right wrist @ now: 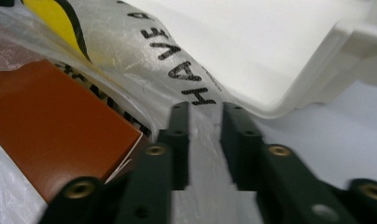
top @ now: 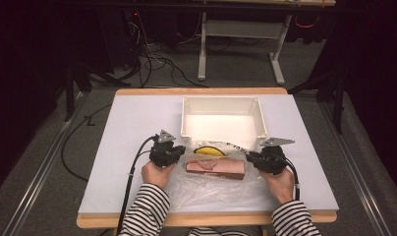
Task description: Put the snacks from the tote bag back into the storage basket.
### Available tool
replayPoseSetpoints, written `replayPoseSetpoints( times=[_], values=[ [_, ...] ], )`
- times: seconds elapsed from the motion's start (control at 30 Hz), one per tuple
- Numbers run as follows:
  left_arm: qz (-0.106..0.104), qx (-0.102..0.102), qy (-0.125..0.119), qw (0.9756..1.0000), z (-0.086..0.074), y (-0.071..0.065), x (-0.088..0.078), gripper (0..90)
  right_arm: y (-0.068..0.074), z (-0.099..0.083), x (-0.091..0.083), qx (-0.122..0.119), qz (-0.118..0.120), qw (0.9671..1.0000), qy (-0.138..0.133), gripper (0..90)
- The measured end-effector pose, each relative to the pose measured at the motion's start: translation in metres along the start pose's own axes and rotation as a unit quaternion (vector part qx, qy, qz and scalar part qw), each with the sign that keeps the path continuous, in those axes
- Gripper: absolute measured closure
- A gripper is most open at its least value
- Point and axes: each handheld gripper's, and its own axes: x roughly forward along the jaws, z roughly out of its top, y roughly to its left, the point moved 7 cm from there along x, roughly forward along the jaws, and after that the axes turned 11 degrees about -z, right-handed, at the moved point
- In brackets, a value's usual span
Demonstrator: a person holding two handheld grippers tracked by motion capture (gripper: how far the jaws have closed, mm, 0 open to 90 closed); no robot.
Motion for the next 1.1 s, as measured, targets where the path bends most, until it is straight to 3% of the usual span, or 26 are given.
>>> replayPoseSetpoints(
  times=[0.1,0.23,0.47,0.57,0.63,0.67,0.8,1.0,1.1],
  values=[
    [0.003,0.002,0.021,0.9998,-0.008,0.001,0.007,89.9,0.001,-0.006,0.005,-0.011,0.002,0.9999,0.011,89.3],
    [0.004,0.003,0.046,0.9989,-0.021,0.001,0.014,90.0,0.002,-0.011,0.01,-0.018,-0.002,0.9996,0.019,90.0],
    [0.007,0.026,0.059,0.9979,-0.033,-0.006,0.01,90.0,0.001,-0.022,0.019,-0.036,-0.017,0.9989,0.026,90.0],
    [0.006,0.019,0.06,0.998,-0.035,-0.006,0.007,90.0,0.001,-0.021,0.019,-0.03,-0.022,0.999,0.024,86.7],
    [0.016,0.023,0.052,0.9983,-0.032,-0.006,0.001,87.1,0.0,-0.021,0.018,-0.027,-0.026,0.9991,0.021,80.0],
    [0.016,0.021,0.039,0.9989,-0.029,-0.006,-0.003,81.4,-0.001,-0.02,0.015,-0.023,-0.026,0.9993,0.018,76.7],
    [0.0,0.022,-0.019,0.9996,-0.016,-0.016,-0.025,61.2,-0.004,-0.017,0.003,-0.006,-0.02,0.9998,-0.004,70.1],
    [-0.007,0.05,-0.041,0.9979,-0.012,-0.037,-0.047,46.9,-0.001,-0.013,0.002,-0.011,-0.022,0.9997,-0.004,68.2],
    [-0.005,0.065,-0.028,0.9975,-0.014,-0.042,-0.045,44.8,0.001,-0.013,0.006,-0.01,-0.02,0.9998,-0.001,67.6]
  ],
)
